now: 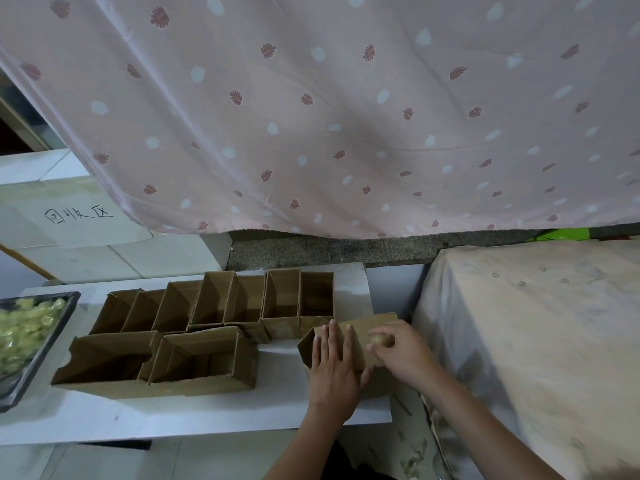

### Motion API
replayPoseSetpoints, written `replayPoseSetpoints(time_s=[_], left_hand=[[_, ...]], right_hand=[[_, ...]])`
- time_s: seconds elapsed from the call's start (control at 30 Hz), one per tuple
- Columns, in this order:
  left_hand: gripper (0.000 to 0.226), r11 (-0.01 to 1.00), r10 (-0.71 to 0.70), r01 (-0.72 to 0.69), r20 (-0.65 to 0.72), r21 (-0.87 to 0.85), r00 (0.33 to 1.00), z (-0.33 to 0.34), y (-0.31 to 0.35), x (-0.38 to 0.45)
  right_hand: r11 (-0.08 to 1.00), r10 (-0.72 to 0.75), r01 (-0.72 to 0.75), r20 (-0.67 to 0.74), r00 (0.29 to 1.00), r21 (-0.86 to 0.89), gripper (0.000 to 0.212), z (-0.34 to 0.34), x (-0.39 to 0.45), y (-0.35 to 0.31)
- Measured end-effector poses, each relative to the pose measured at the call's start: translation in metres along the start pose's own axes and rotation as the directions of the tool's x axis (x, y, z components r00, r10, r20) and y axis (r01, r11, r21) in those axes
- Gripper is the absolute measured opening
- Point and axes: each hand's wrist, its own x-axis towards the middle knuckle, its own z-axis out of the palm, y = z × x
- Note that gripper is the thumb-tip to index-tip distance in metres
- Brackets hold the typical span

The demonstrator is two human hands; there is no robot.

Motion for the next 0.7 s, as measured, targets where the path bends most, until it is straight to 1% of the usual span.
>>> replayPoseSetpoints(time_s=[0.1, 0.17, 0.3, 0.37, 0.4, 0.47, 0.57, 0.6, 0.7], left_hand=[[0.080, 1.000, -0.009, 0.008, 0.027, 0.012, 1.000, -0.006, 0.000, 0.003], [0.075, 1.000, -0.025, 0.025, 0.017, 0.004, 1.000, -0.013, -0.001, 0.004], [0.068, 0.996, -0.091, 0.091, -0.032, -0.005, 0.995, -0.036, -0.015, 0.004], [0.067, 0.991, -0.136, 0.135, -0.044, -0.014, 0.990, -0.048, -0.028, 0.000], [0.067, 0.986, -0.165, 0.164, -0.052, -0.022, 0.985, -0.055, -0.035, -0.003], [0.066, 0.972, -0.232, 0.230, -0.065, -0.041, 0.970, -0.068, -0.051, -0.010], [0.064, 0.945, -0.324, 0.319, -0.073, -0.077, 0.943, -0.089, -0.080, -0.022], [0.063, 0.938, -0.345, 0.340, -0.074, -0.067, 0.936, -0.096, -0.090, -0.027], [0.062, 0.911, -0.412, 0.412, -0.086, -0.021, 0.907, -0.119, -0.122, -0.042]], right_hand=[[1.000, -0.023, 0.023, 0.003, 1.000, 0.007, 0.052, -0.003, 0.004, -0.009], [0.999, -0.036, 0.036, 0.000, 0.999, -0.013, 0.054, -0.004, 0.007, -0.016], [0.994, -0.100, 0.099, -0.020, 0.995, -0.035, 0.046, -0.003, 0.013, -0.029], [0.991, -0.132, 0.131, -0.029, 0.991, -0.020, 0.049, 0.001, 0.014, -0.040], [0.990, -0.142, 0.142, -0.039, 0.989, -0.008, 0.048, 0.005, 0.015, -0.046], [0.987, -0.162, 0.161, -0.061, 0.985, -0.020, 0.029, 0.013, 0.018, -0.061], [0.971, -0.237, 0.236, -0.049, 0.970, -0.027, 0.020, 0.031, 0.023, -0.088], [0.963, -0.269, 0.268, -0.040, 0.962, -0.026, 0.019, 0.038, 0.025, -0.099], [0.935, -0.351, 0.350, 0.001, 0.936, -0.049, 0.034, 0.062, 0.030, -0.136]])
